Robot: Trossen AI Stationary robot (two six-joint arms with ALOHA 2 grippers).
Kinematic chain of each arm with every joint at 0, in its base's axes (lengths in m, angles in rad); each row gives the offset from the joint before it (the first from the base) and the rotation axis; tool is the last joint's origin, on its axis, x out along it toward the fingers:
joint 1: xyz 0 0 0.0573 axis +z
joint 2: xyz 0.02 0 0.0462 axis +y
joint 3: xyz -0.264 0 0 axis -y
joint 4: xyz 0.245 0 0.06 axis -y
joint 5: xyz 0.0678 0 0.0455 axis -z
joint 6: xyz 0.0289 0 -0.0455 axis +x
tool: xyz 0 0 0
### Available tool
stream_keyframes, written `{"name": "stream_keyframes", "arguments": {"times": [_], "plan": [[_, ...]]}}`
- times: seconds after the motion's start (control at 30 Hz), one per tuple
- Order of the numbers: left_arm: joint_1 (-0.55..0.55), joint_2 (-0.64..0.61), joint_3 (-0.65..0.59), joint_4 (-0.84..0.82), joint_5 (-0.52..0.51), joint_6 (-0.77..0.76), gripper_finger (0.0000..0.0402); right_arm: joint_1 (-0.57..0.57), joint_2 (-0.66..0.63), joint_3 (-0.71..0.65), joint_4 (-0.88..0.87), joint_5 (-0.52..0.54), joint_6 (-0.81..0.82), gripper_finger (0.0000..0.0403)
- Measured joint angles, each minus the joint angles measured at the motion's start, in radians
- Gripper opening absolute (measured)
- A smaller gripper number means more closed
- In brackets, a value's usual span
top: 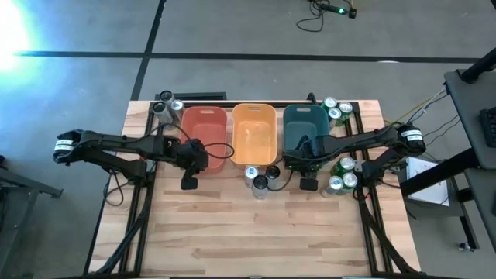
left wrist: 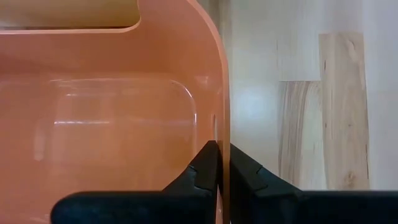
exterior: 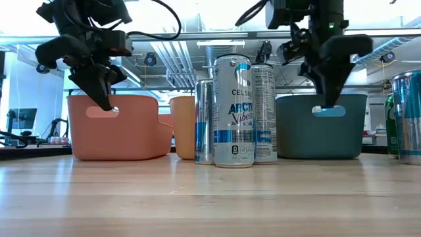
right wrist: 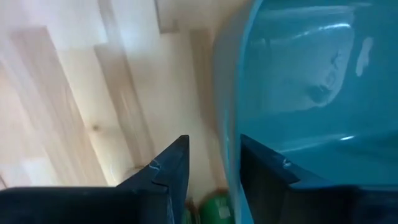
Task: Sort soda cans
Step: Adjust the colored bins
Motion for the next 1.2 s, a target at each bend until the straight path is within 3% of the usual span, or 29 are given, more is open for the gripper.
{"name": "stream_keyframes", "arguments": {"times": [0.2, 0.5, 0.63, 1.2], "plan": [[0.0, 0.0, 0.0, 0.0, 0.0, -0.001, 0.0, 0.011, 0.0, 0.0, -0.009, -0.023, -0.086, 0.0124], [0.0, 0.0, 0.0, 0.003, 0.03, 0.004, 0.0, 0.011, 0.0, 0.0, -0.04, -0.015, -0.15, 0.0049], [0.0, 0.0, 0.0, 0.003, 0.029, 0.014, 0.0002, 0.011, -0.001, 0.0, -0.063, -0.002, -0.18, 0.0033], [0.0, -0.001, 0.024, 0.004, 0.014, 0.006, 0.0109, 0.011, -0.001, 0.0, -0.027, 0.039, -0.154, 0.0103]]}}
